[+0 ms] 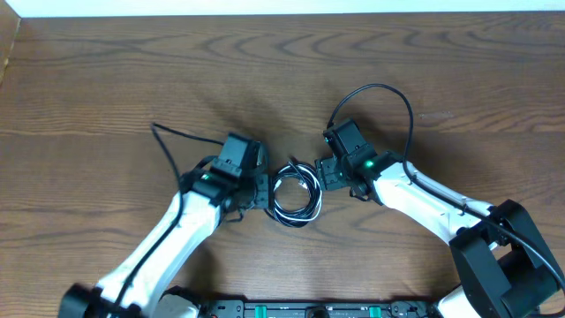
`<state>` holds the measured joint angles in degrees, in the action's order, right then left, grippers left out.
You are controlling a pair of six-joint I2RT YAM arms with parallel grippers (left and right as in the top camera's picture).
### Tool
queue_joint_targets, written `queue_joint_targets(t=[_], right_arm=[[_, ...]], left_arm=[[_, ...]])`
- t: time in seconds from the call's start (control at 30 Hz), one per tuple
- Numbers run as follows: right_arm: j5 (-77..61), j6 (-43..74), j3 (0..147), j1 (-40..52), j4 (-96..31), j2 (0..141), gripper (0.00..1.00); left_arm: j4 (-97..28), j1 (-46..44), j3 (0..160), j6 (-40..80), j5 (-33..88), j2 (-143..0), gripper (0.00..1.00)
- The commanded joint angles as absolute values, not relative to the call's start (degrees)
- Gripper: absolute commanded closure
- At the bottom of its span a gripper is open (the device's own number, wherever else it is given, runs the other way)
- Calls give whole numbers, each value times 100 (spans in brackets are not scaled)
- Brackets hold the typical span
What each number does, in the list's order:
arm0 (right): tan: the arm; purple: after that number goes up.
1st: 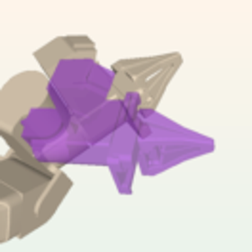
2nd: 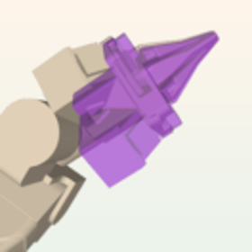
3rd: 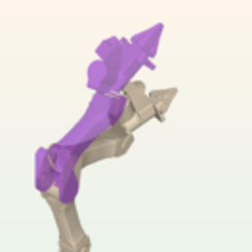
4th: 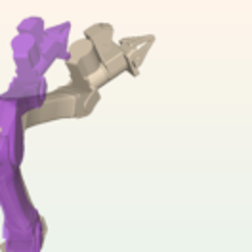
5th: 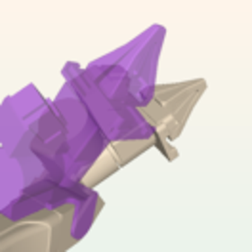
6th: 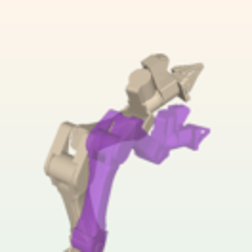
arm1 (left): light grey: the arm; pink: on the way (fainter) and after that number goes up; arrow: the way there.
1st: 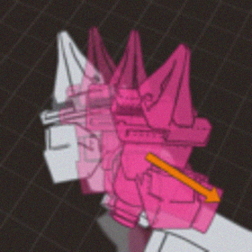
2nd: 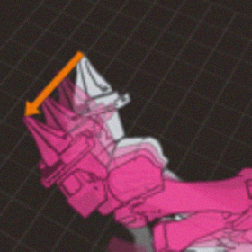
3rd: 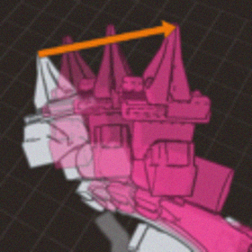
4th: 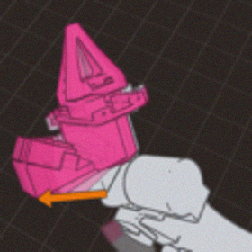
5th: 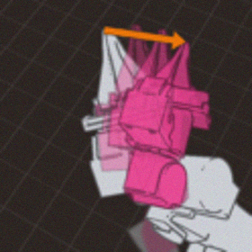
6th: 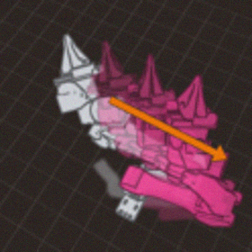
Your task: Untangle cables
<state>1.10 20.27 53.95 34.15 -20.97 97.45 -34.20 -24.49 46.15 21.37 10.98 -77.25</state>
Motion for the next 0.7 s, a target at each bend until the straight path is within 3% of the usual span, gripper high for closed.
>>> queue_joint_targets(t=[0.0, 0.67], right_arm=[[95, 2102, 5454, 3404, -2104, 9738, 29], [95, 2119, 5454, 3406, -2176, 9741, 26]], left_arm=[[-3256, -2462, 4689, 3159, 978, -8130, 51], [-2814, -3485, 4674, 4866, 392, -8573, 52]])
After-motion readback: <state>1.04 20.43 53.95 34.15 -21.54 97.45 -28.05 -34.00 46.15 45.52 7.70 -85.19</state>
